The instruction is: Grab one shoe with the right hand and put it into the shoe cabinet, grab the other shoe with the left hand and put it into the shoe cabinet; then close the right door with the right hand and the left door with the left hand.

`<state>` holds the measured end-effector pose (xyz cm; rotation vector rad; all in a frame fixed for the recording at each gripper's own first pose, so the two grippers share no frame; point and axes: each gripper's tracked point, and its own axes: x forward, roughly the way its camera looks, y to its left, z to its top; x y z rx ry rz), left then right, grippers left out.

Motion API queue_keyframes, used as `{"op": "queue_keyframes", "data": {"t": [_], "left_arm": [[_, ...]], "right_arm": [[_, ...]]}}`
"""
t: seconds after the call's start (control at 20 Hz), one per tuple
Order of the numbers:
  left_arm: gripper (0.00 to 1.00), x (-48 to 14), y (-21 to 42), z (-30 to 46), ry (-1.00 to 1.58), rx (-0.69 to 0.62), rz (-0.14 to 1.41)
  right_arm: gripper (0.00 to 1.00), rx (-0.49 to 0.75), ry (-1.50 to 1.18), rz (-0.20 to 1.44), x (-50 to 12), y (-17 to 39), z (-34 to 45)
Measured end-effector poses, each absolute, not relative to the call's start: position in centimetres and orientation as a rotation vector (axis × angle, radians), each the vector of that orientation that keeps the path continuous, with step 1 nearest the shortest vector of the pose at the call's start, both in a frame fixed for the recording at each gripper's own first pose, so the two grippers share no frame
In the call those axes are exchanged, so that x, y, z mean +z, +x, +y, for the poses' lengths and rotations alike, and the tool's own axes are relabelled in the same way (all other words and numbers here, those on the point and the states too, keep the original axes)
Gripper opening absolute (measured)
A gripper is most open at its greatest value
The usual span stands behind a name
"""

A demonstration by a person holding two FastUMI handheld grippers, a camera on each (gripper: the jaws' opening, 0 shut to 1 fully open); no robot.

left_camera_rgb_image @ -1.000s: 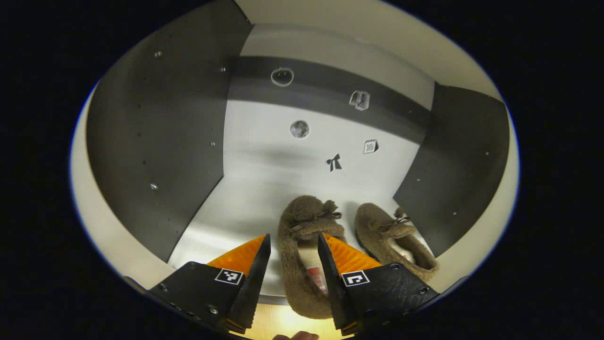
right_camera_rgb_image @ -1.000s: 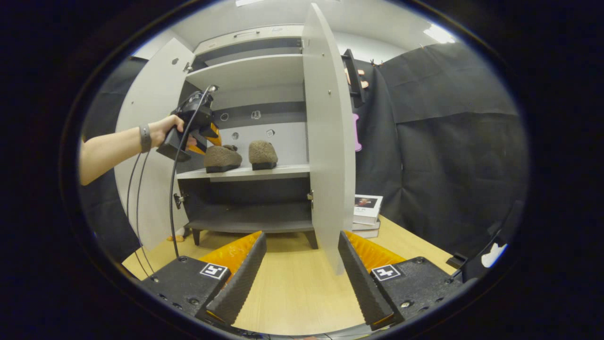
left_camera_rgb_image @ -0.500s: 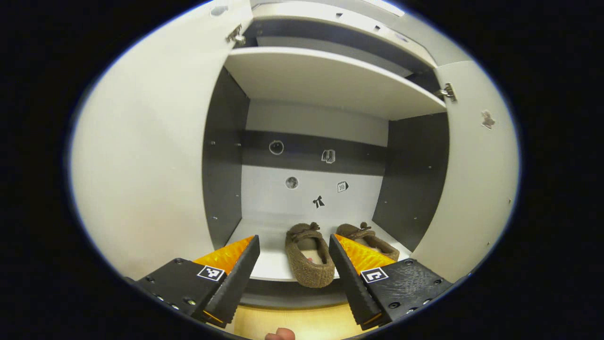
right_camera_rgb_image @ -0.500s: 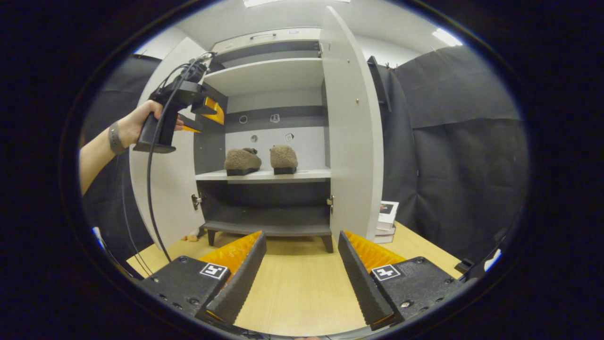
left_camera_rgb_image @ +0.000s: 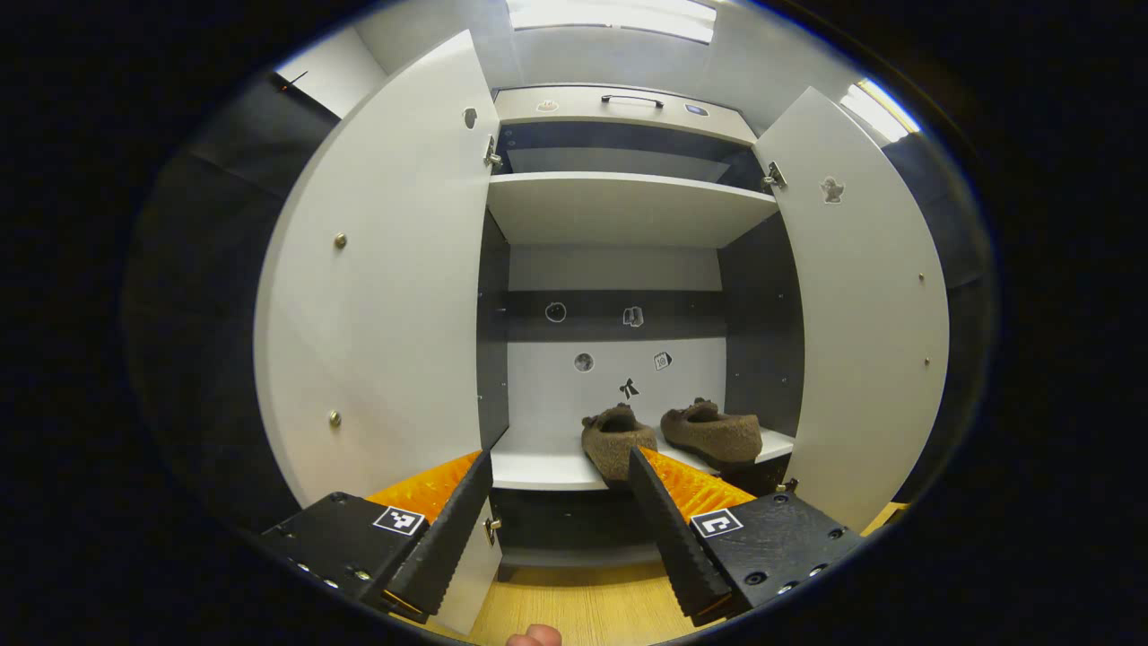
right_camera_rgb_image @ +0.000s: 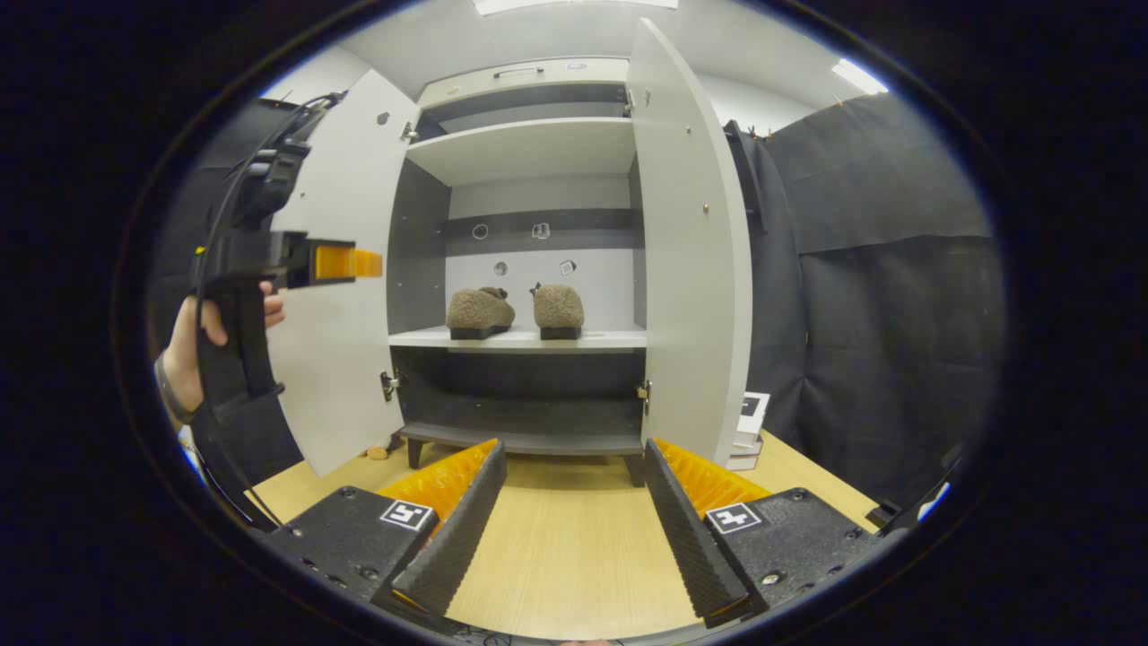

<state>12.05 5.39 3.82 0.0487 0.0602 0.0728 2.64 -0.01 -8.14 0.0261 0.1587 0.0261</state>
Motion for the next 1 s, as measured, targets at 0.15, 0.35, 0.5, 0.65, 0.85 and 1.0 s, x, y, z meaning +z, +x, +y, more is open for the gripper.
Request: {"op": "queue_keyframes", "data": {"t": [0.15,0.35,0.5,0.65,0.85,1.0], "left_arm": [[0.92,1.3,9.2,5.8,0.027,0.102,0.059],[0.93,-2.4,5.9,5.9,-0.022,0.123,0.091],[0.93,-4.9,3.8,4.9,-0.055,0.091,0.124],[0.93,-6.8,1.4,3.9,-0.068,0.077,0.15],[0.93,-8.6,-1.1,2.7,-0.034,0.06,0.18],[0.93,-9.5,-2.3,2.2,-0.037,0.044,0.204]], "right_arm": [[0.96,0.034,0.038,0.168,-8.4,2.5,0.2],[0.96,0.034,0.051,0.164,-8.7,2.3,0.3],[0.96,0.037,0.056,0.174,-9.4,2.0,0.4],[0.96,0.041,0.074,0.174,-9.7,1.7,0.7],[1.0,0.049,0.073,0.175,-9.8,1.4,0.8],[1.0,0.035,0.076,0.179,-9.5,1.1,0.3]]}}
